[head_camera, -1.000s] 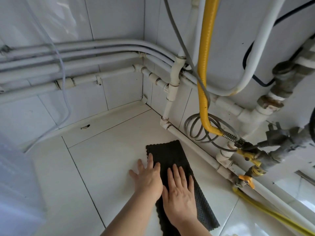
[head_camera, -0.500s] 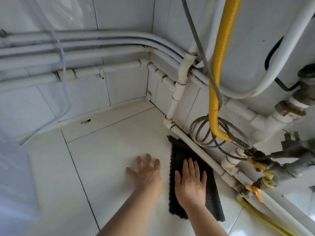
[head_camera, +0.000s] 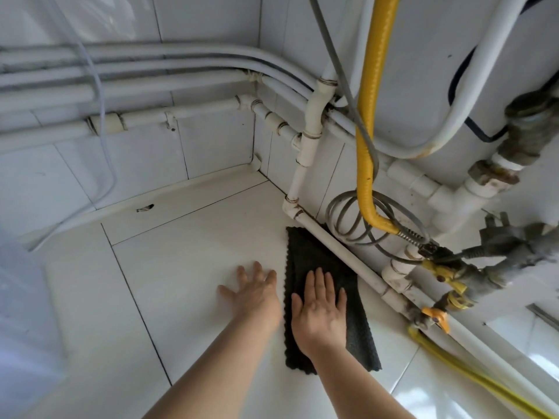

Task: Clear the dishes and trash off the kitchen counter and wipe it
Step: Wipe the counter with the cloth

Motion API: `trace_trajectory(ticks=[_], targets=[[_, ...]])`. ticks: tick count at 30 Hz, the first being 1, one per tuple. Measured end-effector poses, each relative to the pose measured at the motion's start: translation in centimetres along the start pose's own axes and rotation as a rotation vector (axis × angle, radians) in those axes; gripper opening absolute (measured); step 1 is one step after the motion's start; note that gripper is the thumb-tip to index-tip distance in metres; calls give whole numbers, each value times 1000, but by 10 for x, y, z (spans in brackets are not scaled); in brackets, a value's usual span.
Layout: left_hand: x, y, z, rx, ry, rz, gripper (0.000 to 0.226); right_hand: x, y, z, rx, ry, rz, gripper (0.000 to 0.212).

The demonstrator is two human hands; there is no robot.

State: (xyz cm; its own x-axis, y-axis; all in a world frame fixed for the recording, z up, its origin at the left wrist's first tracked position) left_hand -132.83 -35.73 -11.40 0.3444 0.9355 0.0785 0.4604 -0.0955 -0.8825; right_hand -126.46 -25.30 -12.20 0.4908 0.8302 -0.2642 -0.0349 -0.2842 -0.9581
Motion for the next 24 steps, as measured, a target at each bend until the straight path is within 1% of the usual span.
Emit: trace_trajectory(ticks=[1, 2, 5, 8, 11, 13, 18, 21, 24], targets=[[-1, -1, -2, 19, 0, -29, 70, -8, 2, -5, -3, -22, 15, 85], [-2, -4, -4, 52, 5, -59, 71, -14, 7, -10, 0, -39, 26, 83], [-10, -10, -13, 156, 44, -117, 77, -33, 19, -22, 43, -92, 12, 68], [-14, -7, -28, 236, 135, -1, 69, -46, 30, -32, 42, -98, -28, 68], [-24, 7, -42, 210, 185, 130, 55, -56, 31, -50, 128, -132, -62, 63], [-31, 13, -51, 182, 207, 185, 53, -61, 29, -63, 175, -143, -60, 58], [-39, 22, -87, 213, 248, 260, 50, -69, 36, -106, 165, -147, -74, 59], [-38, 32, -107, 199, 285, 273, 50, -64, 35, -130, 200, -125, -66, 59], [-31, 38, -124, 194, 319, 287, 51, -55, 33, -152, 195, -96, -51, 58]])
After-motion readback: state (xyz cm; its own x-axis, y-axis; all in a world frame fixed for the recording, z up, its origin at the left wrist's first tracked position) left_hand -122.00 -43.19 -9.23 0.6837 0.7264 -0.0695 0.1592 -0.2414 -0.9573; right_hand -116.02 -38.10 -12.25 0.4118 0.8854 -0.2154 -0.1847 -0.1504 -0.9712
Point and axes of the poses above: each hand's wrist, its own z-axis towards the middle knuckle, its own y-axis out of the palm, x = y × z, the point moved 8 cm from there along z, towards the middle knuckle, and after that the axes turned 6 degrees about z, right-handed, at the moved point
